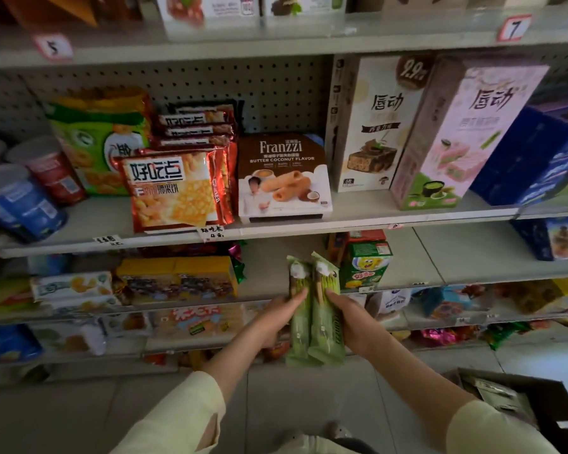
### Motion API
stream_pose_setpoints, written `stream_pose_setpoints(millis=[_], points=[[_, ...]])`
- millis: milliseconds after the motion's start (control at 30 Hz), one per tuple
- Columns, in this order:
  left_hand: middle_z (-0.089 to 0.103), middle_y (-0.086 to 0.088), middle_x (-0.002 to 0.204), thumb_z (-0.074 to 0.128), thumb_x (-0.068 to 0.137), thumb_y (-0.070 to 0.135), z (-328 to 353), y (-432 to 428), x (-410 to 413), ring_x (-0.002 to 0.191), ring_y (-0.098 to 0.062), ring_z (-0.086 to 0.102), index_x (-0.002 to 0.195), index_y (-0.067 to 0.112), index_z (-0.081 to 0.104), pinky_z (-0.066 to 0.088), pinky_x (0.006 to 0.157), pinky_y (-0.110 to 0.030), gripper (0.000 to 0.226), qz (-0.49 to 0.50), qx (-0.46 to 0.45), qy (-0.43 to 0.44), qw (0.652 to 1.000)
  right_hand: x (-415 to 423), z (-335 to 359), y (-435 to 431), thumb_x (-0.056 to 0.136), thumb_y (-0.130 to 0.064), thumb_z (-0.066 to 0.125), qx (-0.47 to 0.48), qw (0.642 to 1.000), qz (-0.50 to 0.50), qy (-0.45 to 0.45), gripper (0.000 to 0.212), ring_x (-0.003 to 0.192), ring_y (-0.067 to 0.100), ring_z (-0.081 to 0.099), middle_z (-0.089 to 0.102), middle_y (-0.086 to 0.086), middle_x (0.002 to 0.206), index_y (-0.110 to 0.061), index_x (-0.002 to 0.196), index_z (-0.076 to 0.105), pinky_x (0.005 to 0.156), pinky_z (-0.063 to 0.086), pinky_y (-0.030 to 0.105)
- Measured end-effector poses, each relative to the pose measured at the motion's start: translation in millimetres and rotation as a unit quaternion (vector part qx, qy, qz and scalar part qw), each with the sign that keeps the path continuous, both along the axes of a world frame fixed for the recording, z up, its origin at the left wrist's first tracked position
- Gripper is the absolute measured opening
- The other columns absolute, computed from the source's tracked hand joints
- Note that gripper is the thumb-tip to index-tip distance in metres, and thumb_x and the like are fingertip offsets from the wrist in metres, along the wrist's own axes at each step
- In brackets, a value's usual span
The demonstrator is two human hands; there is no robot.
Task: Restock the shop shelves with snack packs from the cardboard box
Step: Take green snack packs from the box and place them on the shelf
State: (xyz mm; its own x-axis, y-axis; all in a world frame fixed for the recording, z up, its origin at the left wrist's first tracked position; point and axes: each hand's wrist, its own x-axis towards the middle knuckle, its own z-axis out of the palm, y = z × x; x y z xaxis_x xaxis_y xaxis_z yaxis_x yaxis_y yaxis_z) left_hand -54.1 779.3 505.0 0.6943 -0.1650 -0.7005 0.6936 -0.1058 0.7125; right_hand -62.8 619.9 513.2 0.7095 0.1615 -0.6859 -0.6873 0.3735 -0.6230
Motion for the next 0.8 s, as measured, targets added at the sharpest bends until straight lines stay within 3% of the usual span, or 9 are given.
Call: stream_pose_setpoints(millis=[67,133,267,333,433,533,667,800], points=[[0.071,0.0,0.112,0.076,0.041,0.076,2,5,-1,0.108,-0.022,0.065,0.115,0.026,0.065,0.048,0.1,-0.045,0.09,0.026,-0.042,-0.011,0.999,3,4,6,0.095,-0.02,0.055,0.002,1.0,0.017,-0.016,0.034,0.108,0.036,0.063,0.066,0.021,0.116,-0.003,0.124,0.055,0.092,0.051,0.048],[0.072,-0.004,0.11,0.082,0.048,0.063,6,8,-1,0.106,-0.024,0.066,0.117,0.022,0.064,0.049,0.097,-0.047,0.082,0.046,-0.079,-0.017,0.996,5,8,10,0.095,-0.015,0.054,0.001,0.998,0.045,-0.043,0.032,0.108,0.036,0.063,0.065,0.021,0.117,-0.004,0.125,0.054,0.094,0.05,0.049],[0.072,-0.011,0.109,0.079,0.071,0.039,4,11,1,0.101,-0.028,0.068,0.12,0.015,0.062,0.053,0.092,-0.048,0.057,0.092,-0.118,-0.014,0.989,8,22,16,0.095,-0.012,0.053,-0.004,0.992,0.102,-0.072,0.024,0.098,0.034,0.065,0.068,0.018,0.107,-0.011,0.119,0.057,0.084,0.054,0.046],[0.071,-0.012,0.111,0.08,0.073,0.033,1,11,3,0.101,-0.028,0.069,0.125,0.013,0.057,0.056,0.086,-0.045,0.06,0.13,-0.121,-0.013,0.984,10,27,17,0.092,-0.011,0.057,-0.002,0.987,0.135,-0.083,0.027,0.097,0.034,0.066,0.068,0.017,0.106,-0.017,0.118,0.056,0.082,0.055,0.046],[0.069,-0.013,0.113,0.08,0.072,0.029,2,9,6,0.099,-0.028,0.069,0.13,0.011,0.052,0.058,0.081,-0.041,0.066,0.176,-0.121,-0.016,0.977,13,29,18,0.086,-0.012,0.067,-0.011,0.977,0.197,-0.083,0.041,0.1,0.035,0.066,0.067,0.017,0.111,-0.023,0.122,0.052,0.08,0.056,0.047],[0.069,-0.013,0.112,0.077,0.077,0.026,5,9,6,0.099,-0.028,0.069,0.128,0.01,0.054,0.059,0.076,-0.038,0.058,0.2,-0.138,-0.017,0.97,17,31,20,0.085,-0.013,0.069,-0.022,0.965,0.25,-0.073,0.041,0.097,0.033,0.068,0.069,0.017,0.11,-0.016,0.123,0.053,0.078,0.057,0.044],[0.069,-0.013,0.114,0.066,0.087,0.026,11,10,4,0.107,-0.028,0.065,0.122,0.008,0.062,0.052,0.092,-0.041,0.039,0.218,-0.182,-0.02,0.959,29,34,19,0.082,-0.011,0.071,-0.05,0.956,0.281,-0.071,0.035,0.093,0.032,0.068,0.071,0.016,0.102,-0.009,0.115,0.059,0.085,0.055,0.047],[0.067,-0.007,0.111,0.064,0.088,0.036,23,11,8,0.106,-0.023,0.061,0.113,0.017,0.063,0.052,0.081,-0.034,0.031,0.194,-0.137,-0.002,0.971,45,40,18,0.084,-0.01,0.069,-0.088,0.942,0.313,-0.08,0.031,0.076,0.024,0.071,0.073,0.012,0.089,-0.006,0.113,0.058,0.068,0.058,0.034]])
